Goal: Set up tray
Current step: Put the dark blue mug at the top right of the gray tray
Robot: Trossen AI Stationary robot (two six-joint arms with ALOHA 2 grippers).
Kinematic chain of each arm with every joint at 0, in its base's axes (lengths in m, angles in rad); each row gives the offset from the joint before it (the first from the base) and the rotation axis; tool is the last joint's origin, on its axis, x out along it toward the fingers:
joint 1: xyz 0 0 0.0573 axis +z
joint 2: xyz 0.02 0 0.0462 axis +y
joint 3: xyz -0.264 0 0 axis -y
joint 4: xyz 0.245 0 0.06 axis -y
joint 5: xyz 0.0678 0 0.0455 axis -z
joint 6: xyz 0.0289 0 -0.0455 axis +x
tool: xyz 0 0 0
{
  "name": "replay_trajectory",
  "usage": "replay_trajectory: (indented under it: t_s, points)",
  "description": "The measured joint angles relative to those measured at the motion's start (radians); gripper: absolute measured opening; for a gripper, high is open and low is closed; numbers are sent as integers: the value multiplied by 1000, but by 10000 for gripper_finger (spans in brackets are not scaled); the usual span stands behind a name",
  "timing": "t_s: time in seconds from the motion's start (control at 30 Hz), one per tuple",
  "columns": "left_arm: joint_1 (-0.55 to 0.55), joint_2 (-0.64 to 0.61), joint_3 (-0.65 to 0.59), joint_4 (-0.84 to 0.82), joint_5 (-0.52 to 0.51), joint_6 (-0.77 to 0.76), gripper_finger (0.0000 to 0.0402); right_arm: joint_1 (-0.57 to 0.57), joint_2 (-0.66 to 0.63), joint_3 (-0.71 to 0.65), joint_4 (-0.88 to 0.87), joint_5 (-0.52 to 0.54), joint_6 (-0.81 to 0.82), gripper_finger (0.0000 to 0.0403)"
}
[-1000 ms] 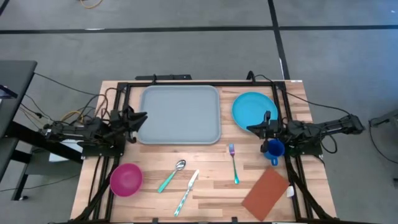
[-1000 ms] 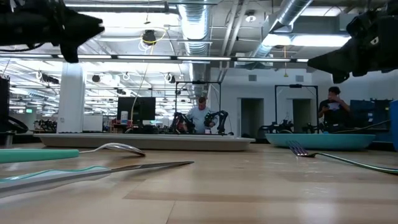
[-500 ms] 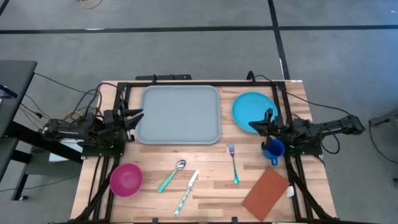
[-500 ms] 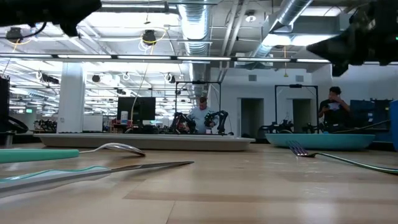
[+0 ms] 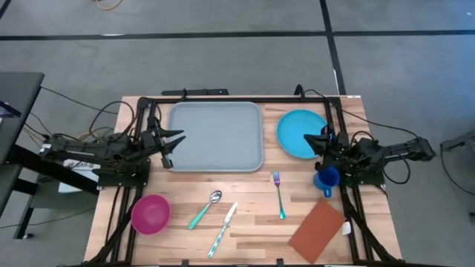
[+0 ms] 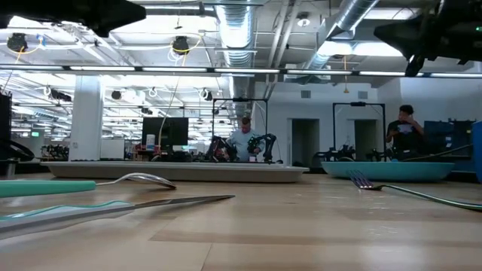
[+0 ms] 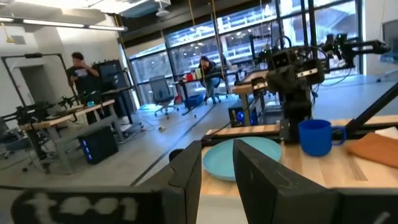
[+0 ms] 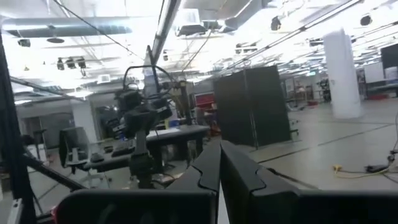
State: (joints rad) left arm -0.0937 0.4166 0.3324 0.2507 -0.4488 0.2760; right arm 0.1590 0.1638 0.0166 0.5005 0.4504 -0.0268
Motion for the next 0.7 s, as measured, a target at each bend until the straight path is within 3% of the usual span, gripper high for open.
replay_trajectory:
  t_s: [0.1, 0.27, 0.5, 0.7]
  points:
    - [0, 12, 10, 5, -2, 1, 82, 0, 0, 0, 10, 22, 0, 5]
    - [0, 6, 14, 22, -1, -5, 82, -5, -2, 3, -2, 157, 2, 4]
    - [0, 24, 14, 19, -2, -16, 82, -40, 6, 3, 9, 189, -50, 4]
    - [0, 36, 14, 10, -2, -68, 82, -77, 7, 3, 9, 179, 80, 4]
